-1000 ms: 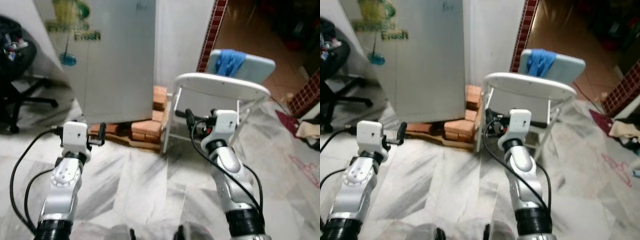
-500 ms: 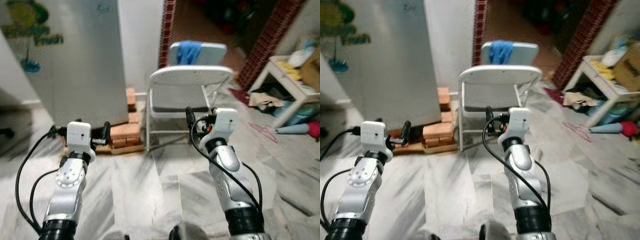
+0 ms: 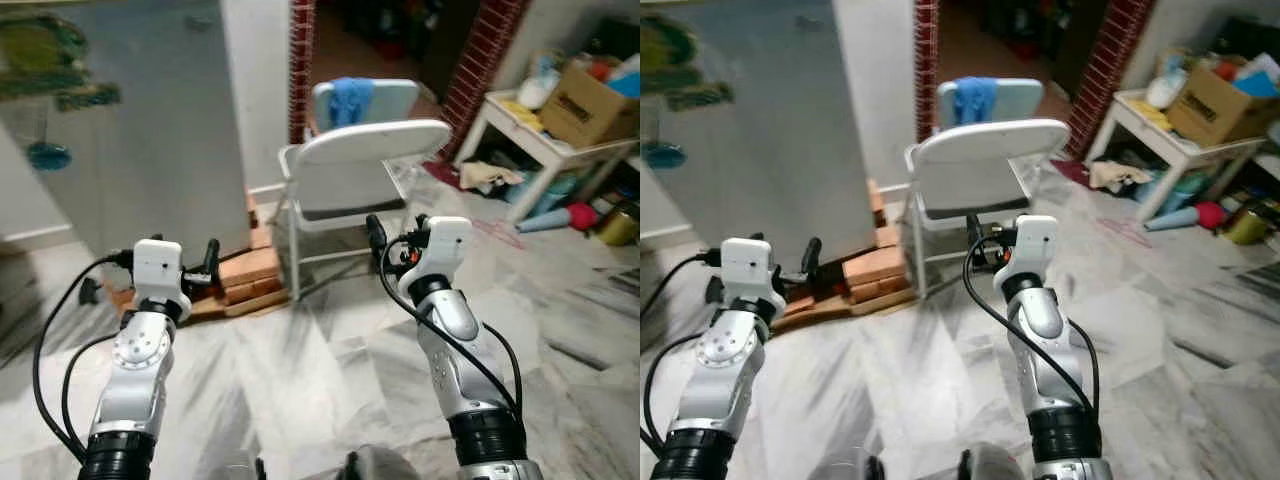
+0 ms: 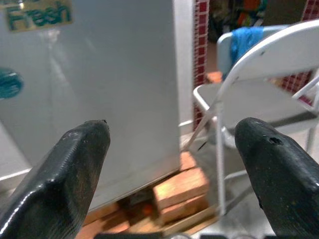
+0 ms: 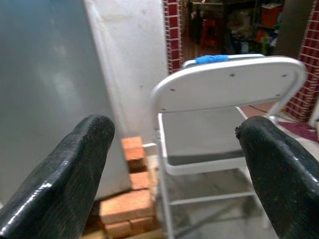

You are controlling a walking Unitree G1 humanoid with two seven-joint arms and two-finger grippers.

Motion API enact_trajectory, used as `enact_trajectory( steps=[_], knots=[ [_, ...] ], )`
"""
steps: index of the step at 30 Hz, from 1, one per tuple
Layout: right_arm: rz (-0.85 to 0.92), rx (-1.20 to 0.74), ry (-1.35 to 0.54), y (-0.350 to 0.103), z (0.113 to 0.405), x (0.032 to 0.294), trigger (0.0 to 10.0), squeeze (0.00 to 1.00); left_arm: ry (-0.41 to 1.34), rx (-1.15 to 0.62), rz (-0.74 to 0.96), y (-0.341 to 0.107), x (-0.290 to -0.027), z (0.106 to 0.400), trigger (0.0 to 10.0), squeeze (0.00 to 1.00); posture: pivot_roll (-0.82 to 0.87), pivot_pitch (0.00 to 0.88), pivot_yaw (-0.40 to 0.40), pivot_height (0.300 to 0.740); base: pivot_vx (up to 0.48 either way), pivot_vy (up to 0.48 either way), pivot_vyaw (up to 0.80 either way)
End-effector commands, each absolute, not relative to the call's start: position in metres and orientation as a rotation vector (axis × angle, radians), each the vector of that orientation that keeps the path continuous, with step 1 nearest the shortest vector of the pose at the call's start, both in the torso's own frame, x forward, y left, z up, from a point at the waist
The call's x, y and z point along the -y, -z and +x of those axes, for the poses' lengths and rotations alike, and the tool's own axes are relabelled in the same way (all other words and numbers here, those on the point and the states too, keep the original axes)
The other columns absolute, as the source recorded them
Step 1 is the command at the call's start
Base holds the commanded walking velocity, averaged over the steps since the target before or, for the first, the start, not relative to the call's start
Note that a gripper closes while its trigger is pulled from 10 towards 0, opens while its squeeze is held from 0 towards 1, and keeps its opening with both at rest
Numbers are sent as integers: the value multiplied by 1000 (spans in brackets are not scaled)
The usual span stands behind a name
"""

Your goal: Restocking fridge

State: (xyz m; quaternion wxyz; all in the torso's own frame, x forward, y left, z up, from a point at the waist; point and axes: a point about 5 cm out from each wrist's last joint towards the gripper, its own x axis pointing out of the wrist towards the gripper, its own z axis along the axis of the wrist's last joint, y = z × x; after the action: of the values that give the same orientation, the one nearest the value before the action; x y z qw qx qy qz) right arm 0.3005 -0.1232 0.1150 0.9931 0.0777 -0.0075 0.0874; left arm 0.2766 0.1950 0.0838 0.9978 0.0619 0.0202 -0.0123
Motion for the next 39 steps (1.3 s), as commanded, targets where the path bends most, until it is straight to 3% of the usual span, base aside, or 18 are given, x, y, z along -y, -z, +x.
enact_trajectory(
  steps=[1,5,7,10,22,39],
  knots=[
    [140,-14,-171,-109,299,128,10000,0,30,-50,122,-81,-191,276,10000,0,-25,37,-30,740,0,480,0],
    [101,-13,-190,-109,298,125,10000,0,28,-55,123,-80,-193,275,10000,0,-20,36,-33,740,0,480,0],
    [1,18,-202,-109,297,123,10000,0,35,-55,121,-79,-194,274,10000,0,-19,33,-35,740,0,480,0],
    [70,14,-281,-109,294,116,10000,0,37,-59,139,-77,-194,272,10000,0,-18,30,-34,740,0,480,0],
    [84,13,-253,-108,291,123,10000,0,35,-59,133,-77,-194,271,10000,0,-14,32,-42,740,0,480,0],
    [100,11,-337,-106,286,114,10000,0,41,-35,127,-79,-192,273,10000,0,-9,27,-45,740,0,480,-800]
  ],
)
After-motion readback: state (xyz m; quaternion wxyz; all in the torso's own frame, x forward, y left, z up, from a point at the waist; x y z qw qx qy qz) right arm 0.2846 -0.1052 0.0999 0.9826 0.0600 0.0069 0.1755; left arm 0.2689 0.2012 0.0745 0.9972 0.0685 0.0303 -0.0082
